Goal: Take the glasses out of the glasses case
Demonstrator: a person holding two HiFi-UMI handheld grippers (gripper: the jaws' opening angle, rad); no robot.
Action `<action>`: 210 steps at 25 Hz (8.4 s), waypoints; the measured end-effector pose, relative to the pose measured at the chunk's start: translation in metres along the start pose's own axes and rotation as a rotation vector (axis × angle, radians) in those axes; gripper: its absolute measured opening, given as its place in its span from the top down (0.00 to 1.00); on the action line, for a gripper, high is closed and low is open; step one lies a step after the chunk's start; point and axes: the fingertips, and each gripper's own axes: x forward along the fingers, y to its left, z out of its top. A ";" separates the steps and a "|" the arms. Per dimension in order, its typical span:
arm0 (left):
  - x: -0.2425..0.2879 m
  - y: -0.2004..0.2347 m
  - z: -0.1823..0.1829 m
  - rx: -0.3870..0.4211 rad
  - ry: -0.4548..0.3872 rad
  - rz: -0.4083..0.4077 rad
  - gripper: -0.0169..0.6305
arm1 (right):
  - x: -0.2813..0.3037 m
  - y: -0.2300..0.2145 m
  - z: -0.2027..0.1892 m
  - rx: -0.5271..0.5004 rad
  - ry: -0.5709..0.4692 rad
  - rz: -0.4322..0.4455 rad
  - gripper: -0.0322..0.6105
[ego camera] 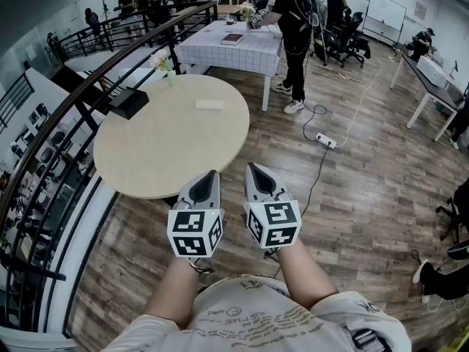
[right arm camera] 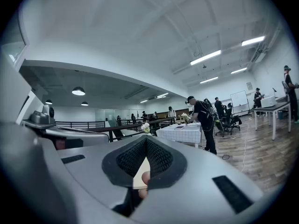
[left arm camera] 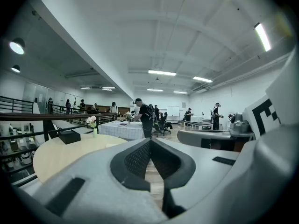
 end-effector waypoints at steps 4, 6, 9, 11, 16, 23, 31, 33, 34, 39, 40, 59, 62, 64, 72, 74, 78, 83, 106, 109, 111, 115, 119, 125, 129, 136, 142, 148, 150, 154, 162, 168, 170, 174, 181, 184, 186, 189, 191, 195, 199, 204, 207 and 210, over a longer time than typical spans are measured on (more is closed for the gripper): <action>0.000 -0.005 -0.004 0.000 0.001 -0.005 0.95 | -0.002 -0.003 -0.002 -0.005 -0.001 -0.002 0.94; 0.001 -0.003 -0.006 -0.002 0.003 -0.002 0.95 | -0.001 -0.002 -0.004 0.002 -0.004 0.006 0.94; 0.003 -0.002 -0.009 -0.006 0.007 0.000 0.95 | -0.003 -0.003 -0.006 0.028 -0.013 0.012 0.94; 0.003 -0.003 -0.009 -0.006 0.008 0.002 0.95 | -0.003 -0.005 -0.006 0.025 -0.011 0.013 0.94; 0.006 -0.002 -0.009 -0.009 0.018 0.002 0.95 | -0.003 -0.003 -0.004 0.007 -0.011 0.013 0.94; 0.020 -0.008 -0.011 0.003 0.028 -0.029 0.95 | -0.002 -0.017 -0.009 0.016 -0.009 -0.019 0.94; 0.064 0.010 -0.016 -0.008 0.025 -0.058 0.95 | 0.035 -0.038 -0.021 -0.009 0.009 -0.062 0.94; 0.079 0.016 -0.018 -0.020 0.019 -0.065 0.95 | 0.049 -0.048 -0.025 0.020 0.018 -0.063 0.94; 0.088 0.019 -0.018 -0.025 0.018 -0.067 0.95 | 0.057 -0.054 -0.026 0.038 0.023 -0.059 0.94; 0.137 0.041 -0.013 -0.042 0.013 -0.060 0.95 | 0.107 -0.078 -0.020 0.032 0.020 -0.049 0.94; 0.149 0.046 -0.011 -0.043 0.008 -0.058 0.95 | 0.118 -0.083 -0.017 0.032 0.015 -0.047 0.94; 0.336 0.132 0.040 -0.064 0.010 -0.005 0.95 | 0.315 -0.155 0.023 -0.001 0.035 0.029 0.94; 0.356 0.155 0.038 -0.073 0.010 0.027 0.95 | 0.348 -0.156 0.018 -0.008 0.046 0.062 0.94; 0.367 0.173 0.035 -0.083 0.010 0.052 0.95 | 0.369 -0.153 0.012 -0.014 0.057 0.088 0.94; 0.367 0.233 0.024 -0.131 0.017 0.146 0.95 | 0.426 -0.120 -0.003 -0.011 0.106 0.179 0.94; 0.358 0.246 0.020 -0.147 0.025 0.177 0.95 | 0.434 -0.107 -0.007 -0.004 0.124 0.215 0.94; 0.342 0.270 0.009 -0.173 0.032 0.245 0.95 | 0.447 -0.085 -0.016 -0.021 0.145 0.266 0.94; 0.327 0.288 0.002 -0.204 0.047 0.309 0.95 | 0.456 -0.068 -0.021 -0.039 0.168 0.314 0.94; 0.413 0.300 -0.054 -0.328 0.147 0.533 0.95 | 0.551 -0.138 -0.092 -0.320 0.347 0.522 0.94; 0.425 0.301 -0.064 -0.334 0.171 0.569 0.95 | 0.563 -0.146 -0.107 -0.338 0.380 0.560 0.94; 0.436 0.301 -0.072 -0.321 0.202 0.600 0.95 | 0.571 -0.153 -0.122 -0.358 0.409 0.598 0.94; 0.452 0.306 -0.085 -0.323 0.232 0.682 0.95 | 0.589 -0.161 -0.150 -0.425 0.465 0.684 0.93; 0.462 0.305 -0.101 -0.358 0.245 0.745 0.95 | 0.604 -0.168 -0.182 -0.466 0.536 0.771 0.74; 0.465 0.303 -0.124 -0.399 0.285 0.820 0.95 | 0.623 -0.172 -0.235 -0.599 0.621 0.837 0.63; 0.462 0.305 -0.134 -0.457 0.294 0.851 0.95 | 0.630 -0.168 -0.268 -0.745 0.656 0.899 0.53; 0.458 0.302 -0.160 -0.617 0.262 0.866 0.95 | 0.643 -0.179 -0.307 -0.786 0.741 0.864 0.53; 0.457 0.309 -0.166 -0.642 0.267 0.875 0.95 | 0.647 -0.180 -0.312 -0.853 0.707 0.869 0.53; 0.469 0.314 -0.176 -0.663 0.292 0.852 0.95 | 0.650 -0.182 -0.310 -0.758 0.738 0.892 0.53; 0.477 0.314 -0.182 -0.674 0.309 0.834 0.95 | 0.650 -0.183 -0.309 -0.731 0.761 0.911 0.53; 0.494 0.318 -0.190 -0.684 0.323 0.805 0.95 | 0.652 -0.183 -0.306 -0.663 0.792 0.944 0.53; 0.532 0.340 -0.216 -0.684 0.368 0.763 0.95 | 0.655 -0.188 -0.310 -0.528 0.841 0.989 0.52; 0.552 0.360 -0.239 -0.864 0.319 0.731 0.85 | 0.656 -0.187 -0.321 -0.485 0.893 1.007 0.51; 0.554 0.365 -0.248 -0.964 0.281 0.727 0.84 | 0.656 -0.187 -0.323 -0.459 0.911 1.019 0.50; 0.556 0.367 -0.261 -1.086 0.240 0.716 0.83 | 0.657 -0.189 -0.318 -0.362 0.935 1.059 0.50; 0.572 0.370 -0.265 -1.153 0.208 0.675 0.83 | 0.664 -0.193 -0.307 -0.205 0.966 1.101 0.51; 0.580 0.374 -0.264 -1.189 0.164 0.657 0.82 | 0.666 -0.196 -0.301 -0.149 0.973 1.110 0.51; 0.585 0.376 -0.261 -1.217 0.123 0.642 0.82 | 0.669 -0.198 -0.298 -0.122 0.967 1.108 0.51; 0.591 0.380 -0.255 -1.249 0.071 0.620 0.82 | 0.675 -0.200 -0.292 -0.091 0.958 1.098 0.55; 0.592 0.382 -0.254 -1.264 0.055 0.613 0.82 | 0.676 -0.200 -0.292 -0.082 0.963 1.098 0.55; 0.593 0.379 -0.252 -1.282 0.025 0.591 0.80 | 0.675 -0.200 -0.292 -0.114 0.954 1.100 0.55; 0.596 0.379 -0.253 -1.281 0.022 0.581 0.78 | 0.675 -0.200 -0.292 -0.134 0.948 1.100 0.55; 0.598 0.378 -0.247 -1.320 -0.035 0.549 0.86 | 0.673 -0.199 -0.291 -0.153 0.949 1.095 0.55; 0.600 0.378 -0.247 -1.350 -0.060 0.551 0.87 | 0.674 -0.198 -0.291 -0.188 0.945 1.096 0.55; 0.601 0.377 -0.250 -1.386 -0.074 0.554 0.87 | 0.672 -0.198 -0.292 -0.257 0.927 1.101 0.55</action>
